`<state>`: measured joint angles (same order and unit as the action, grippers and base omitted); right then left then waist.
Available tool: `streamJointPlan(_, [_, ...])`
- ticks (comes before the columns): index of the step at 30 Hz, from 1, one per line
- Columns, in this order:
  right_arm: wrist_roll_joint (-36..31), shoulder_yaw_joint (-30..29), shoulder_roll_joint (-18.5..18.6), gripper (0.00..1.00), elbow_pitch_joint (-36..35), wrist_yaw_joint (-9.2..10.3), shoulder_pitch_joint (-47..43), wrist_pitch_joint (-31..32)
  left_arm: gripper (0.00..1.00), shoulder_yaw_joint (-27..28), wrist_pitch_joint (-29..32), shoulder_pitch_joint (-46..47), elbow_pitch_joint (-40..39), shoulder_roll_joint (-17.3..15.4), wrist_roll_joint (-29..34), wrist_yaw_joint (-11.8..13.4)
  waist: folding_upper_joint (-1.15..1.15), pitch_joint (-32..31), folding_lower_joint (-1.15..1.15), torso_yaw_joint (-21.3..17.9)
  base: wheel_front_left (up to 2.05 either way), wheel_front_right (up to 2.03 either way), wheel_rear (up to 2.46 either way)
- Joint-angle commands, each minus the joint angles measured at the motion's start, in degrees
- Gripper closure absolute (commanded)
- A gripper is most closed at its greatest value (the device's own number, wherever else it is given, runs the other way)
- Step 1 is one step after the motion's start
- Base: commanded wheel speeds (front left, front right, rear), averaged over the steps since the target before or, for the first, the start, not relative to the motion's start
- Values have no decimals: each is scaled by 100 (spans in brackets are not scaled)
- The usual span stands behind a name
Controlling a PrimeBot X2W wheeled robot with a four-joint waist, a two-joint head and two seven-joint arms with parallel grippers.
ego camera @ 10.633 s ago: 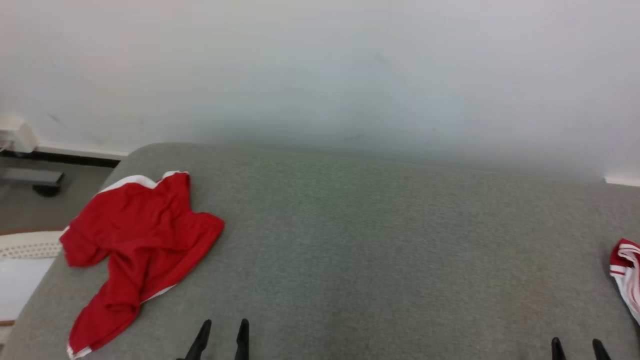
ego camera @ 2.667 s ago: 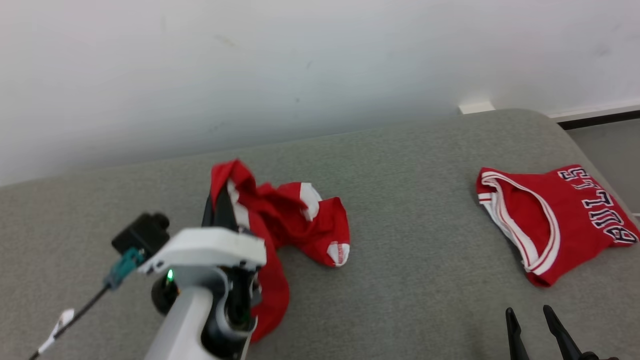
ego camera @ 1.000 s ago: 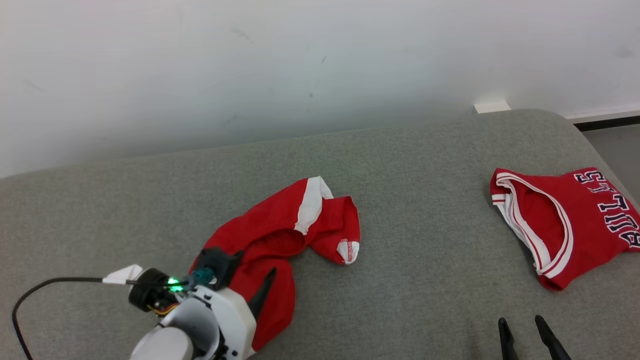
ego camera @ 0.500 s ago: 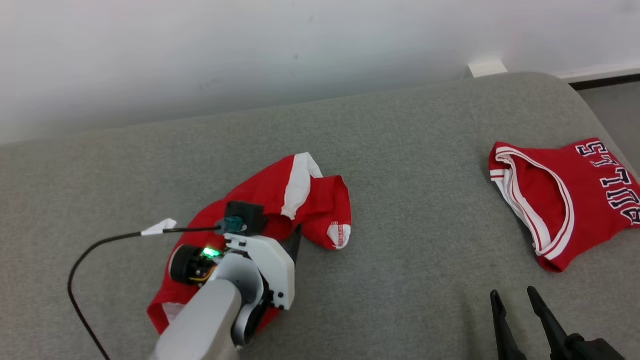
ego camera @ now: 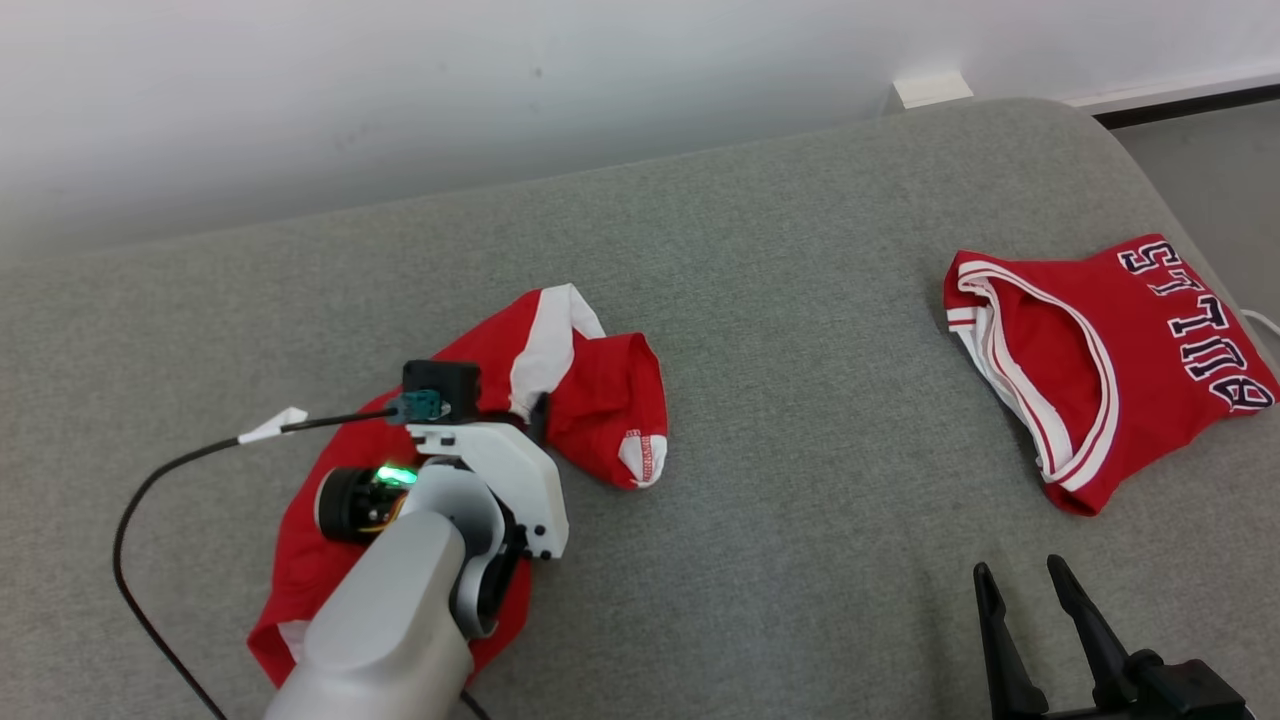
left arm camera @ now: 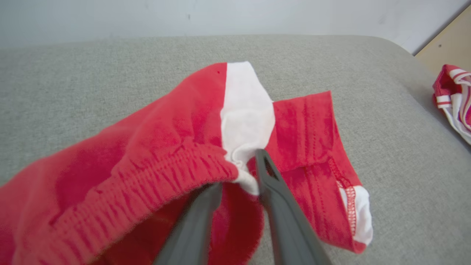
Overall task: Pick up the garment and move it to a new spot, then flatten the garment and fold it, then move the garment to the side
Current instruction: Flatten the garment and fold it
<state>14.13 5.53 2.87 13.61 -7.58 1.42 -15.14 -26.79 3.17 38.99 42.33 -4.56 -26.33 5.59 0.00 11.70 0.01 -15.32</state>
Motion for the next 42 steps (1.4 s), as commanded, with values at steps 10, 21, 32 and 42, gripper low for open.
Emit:
streamJointPlan(10, [71, -6, 8, 0, 69, 18, 81, 5, 100, 313, -508, 767, 209, -133, -202, -84, 0, -100, -1, -159, 0, 0, 0])
streamJointPlan(21, [86, 58, 8, 0, 140, 18, -46, 5, 100, 622, -619, 2176, 254, -566, -366, -463, 0, -441, -1, -556, 0, 0, 0])
streamJointPlan(32, [108, -66, 8, 0, 141, 17, -233, 5, 100, 467, -312, 2630, -228, -514, -881, -1222, 0, -615, -1, -600, 0, 0, 0])
streamJointPlan(42, [-26, -234, 8, 0, 147, 17, -424, 5, 100, -1131, 467, -50, -2420, -523, -1782, -1304, 0, -832, -1, -80, 0, 0, 0])
